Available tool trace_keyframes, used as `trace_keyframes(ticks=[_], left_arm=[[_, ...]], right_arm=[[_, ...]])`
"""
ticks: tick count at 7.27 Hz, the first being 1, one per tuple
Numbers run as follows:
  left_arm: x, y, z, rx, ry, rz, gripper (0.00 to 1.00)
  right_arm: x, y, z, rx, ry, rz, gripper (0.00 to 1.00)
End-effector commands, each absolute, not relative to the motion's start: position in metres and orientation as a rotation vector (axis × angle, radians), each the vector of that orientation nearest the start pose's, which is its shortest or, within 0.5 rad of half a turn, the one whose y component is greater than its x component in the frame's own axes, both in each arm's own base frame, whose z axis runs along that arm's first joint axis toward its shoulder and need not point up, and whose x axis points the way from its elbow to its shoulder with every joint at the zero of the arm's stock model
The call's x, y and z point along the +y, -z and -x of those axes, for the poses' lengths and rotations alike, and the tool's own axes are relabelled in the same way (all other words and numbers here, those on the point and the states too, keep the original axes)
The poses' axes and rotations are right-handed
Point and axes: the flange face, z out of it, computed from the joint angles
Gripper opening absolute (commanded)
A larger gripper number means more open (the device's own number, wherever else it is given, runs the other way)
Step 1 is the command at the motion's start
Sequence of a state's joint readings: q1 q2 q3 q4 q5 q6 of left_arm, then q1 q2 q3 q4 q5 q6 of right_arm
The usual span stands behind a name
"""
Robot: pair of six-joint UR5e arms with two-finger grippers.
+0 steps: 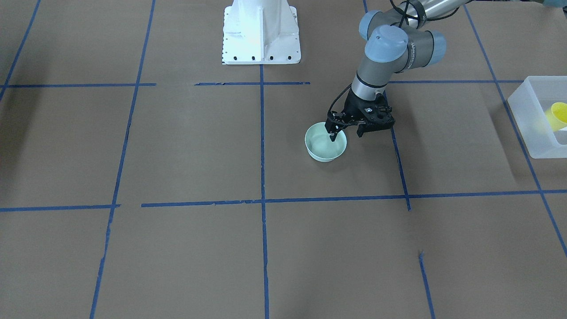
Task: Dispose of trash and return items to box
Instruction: 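Reach the left gripper to the pale green bowl rim and grasp it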
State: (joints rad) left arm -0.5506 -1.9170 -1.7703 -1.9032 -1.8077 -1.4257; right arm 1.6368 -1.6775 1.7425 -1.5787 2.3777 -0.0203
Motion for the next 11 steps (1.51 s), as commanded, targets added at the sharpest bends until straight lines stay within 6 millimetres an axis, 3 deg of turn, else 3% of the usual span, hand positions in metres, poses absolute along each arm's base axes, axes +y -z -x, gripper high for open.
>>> trace_keyframes(ticks=[1,2,3,4,5,6,8,10,11], left_arm=[[-0.419,-0.353,-0.474,0.882,0.275,-0.082,0.62],[-0.419,-0.352,-0.475,0.882,0.274,-0.082,0.52],[-0.420,-0.347,-0.478,0.889,0.272,-0.084,0.34],[-0.421,-0.341,-0.479,0.900,0.269,-0.086,0.08],[-0.420,-0.337,-0.479,0.907,0.266,-0.085,0.00],[-0.420,-0.335,-0.479,0.911,0.262,-0.082,0.00],[-0.414,-0.298,-0.443,0.949,0.254,-0.074,0.00],[-0.451,-0.280,-0.380,0.918,0.308,-0.097,0.00],[-0.462,-0.283,-0.360,0.904,0.284,-0.137,0.00]], right_arm=[[-0.446,-0.615,-0.086,-0.820,-0.013,-0.096,1.00],[-0.446,-0.610,-0.086,-0.825,-0.009,-0.105,1.00],[-0.446,-0.605,-0.086,-0.826,-0.005,-0.114,1.00],[-0.447,-0.605,-0.085,-0.826,-0.004,-0.113,1.00],[-0.446,-0.605,-0.085,-0.826,-0.004,-0.112,1.00],[-0.447,-0.605,-0.085,-0.826,-0.003,-0.111,1.00],[-0.447,-0.605,-0.084,-0.825,-0.002,-0.111,1.00],[-0.442,-0.615,-0.084,-0.825,-0.010,-0.091,1.00],[-0.444,-0.634,-0.080,-0.821,-0.016,-0.052,1.00]])
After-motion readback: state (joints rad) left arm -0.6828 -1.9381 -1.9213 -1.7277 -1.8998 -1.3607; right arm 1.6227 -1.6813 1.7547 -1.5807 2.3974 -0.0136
